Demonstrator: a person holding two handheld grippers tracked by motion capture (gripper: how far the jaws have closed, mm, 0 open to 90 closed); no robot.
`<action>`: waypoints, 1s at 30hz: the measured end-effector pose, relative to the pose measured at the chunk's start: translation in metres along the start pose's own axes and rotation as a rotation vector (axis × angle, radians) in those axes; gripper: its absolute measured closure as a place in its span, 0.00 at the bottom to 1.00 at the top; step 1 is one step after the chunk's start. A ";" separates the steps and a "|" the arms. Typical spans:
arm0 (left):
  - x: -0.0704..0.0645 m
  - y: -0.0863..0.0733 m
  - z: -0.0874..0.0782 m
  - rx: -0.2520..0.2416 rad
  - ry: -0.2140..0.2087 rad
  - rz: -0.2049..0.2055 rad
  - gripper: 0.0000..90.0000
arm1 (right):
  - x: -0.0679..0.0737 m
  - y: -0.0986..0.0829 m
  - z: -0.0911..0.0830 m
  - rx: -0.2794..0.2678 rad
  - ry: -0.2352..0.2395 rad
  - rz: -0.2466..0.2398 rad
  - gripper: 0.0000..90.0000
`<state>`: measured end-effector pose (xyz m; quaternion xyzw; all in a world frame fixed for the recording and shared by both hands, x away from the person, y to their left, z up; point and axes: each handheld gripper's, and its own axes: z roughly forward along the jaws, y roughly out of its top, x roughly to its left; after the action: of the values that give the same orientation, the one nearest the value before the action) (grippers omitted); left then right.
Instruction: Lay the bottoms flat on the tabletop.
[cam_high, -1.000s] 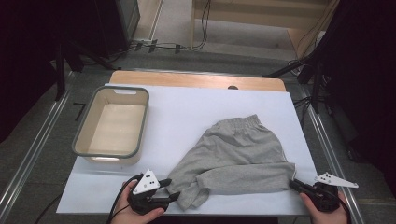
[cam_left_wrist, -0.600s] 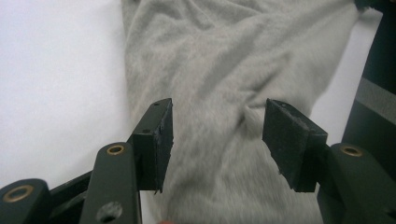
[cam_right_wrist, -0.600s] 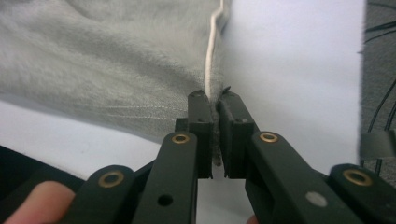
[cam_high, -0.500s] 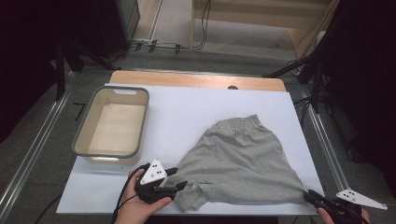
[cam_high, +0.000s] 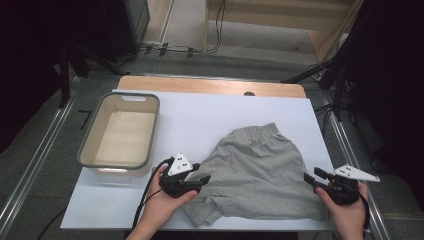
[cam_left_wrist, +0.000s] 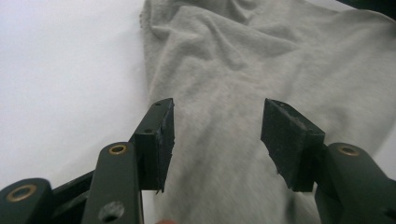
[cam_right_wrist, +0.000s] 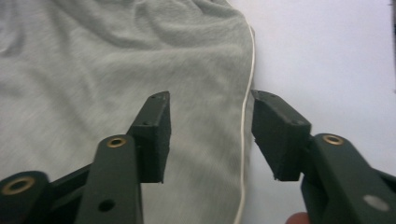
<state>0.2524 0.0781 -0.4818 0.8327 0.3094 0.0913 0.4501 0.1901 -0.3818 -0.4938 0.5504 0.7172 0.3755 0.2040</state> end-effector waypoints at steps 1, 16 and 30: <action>0.002 0.000 0.003 0.000 0.011 -0.010 0.52 | -0.003 0.004 0.007 0.008 0.004 0.008 0.50; 0.000 -0.008 0.019 0.112 -0.060 -0.008 0.95 | -0.015 -0.003 0.038 0.107 -0.008 0.013 0.88; -0.017 -0.018 -0.008 0.130 -0.207 0.047 0.97 | -0.023 -0.037 -0.016 0.164 0.027 0.033 0.85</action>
<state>0.2278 0.0803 -0.4894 0.8722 0.2467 -0.0051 0.4223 0.1625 -0.4122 -0.5142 0.5718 0.7392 0.3260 0.1426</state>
